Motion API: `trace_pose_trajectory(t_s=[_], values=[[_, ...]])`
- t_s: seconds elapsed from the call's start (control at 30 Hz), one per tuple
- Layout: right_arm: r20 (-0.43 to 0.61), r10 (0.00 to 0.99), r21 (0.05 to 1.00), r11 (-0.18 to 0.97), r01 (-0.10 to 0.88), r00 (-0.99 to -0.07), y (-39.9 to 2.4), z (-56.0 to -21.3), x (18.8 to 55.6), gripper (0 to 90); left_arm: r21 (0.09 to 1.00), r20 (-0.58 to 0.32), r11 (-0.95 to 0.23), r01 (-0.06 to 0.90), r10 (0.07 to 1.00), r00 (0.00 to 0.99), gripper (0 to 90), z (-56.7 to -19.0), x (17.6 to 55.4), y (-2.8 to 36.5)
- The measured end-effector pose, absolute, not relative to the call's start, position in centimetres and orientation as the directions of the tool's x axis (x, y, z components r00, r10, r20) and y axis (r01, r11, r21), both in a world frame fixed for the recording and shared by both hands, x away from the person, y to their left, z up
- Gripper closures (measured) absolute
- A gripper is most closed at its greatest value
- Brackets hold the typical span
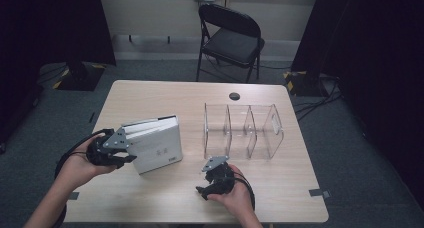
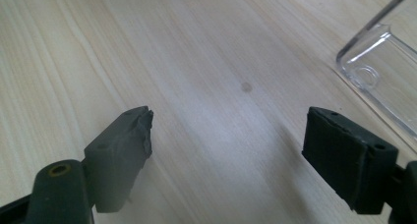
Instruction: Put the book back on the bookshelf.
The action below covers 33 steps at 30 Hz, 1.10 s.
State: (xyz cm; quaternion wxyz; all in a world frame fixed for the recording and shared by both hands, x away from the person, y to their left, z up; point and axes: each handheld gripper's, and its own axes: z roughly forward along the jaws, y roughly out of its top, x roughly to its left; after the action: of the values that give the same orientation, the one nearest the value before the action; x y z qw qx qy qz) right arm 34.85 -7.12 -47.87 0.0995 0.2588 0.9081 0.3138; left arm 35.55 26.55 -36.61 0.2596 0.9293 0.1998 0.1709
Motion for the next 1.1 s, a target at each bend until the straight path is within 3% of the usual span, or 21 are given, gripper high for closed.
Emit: trace_pose_trajectory(t_s=[0.13, 0.43, 1.1], values=[[-0.007, 0.520, 0.624, 0.670, 0.403, -0.854, -6.8, -47.4, 35.1, 17.7, 0.554, 0.210, -0.784, 0.281, 0.458, 0.864, 62.8, -37.3, 35.5, 26.7], [-0.019, 0.490, 0.613, 0.694, 0.377, -0.871, -6.3, -46.3, 35.7, 18.2, 0.593, 0.191, -0.740, 0.317, 0.512, 0.837, 46.5, -38.2, 35.2, 27.8], [-0.016, 0.443, 0.596, 0.724, 0.348, -0.896, -4.6, -42.8, 38.1, 19.3, 0.644, 0.134, -0.671, 0.367, 0.572, 0.809, 35.3, -41.6, 34.1, 28.6]])
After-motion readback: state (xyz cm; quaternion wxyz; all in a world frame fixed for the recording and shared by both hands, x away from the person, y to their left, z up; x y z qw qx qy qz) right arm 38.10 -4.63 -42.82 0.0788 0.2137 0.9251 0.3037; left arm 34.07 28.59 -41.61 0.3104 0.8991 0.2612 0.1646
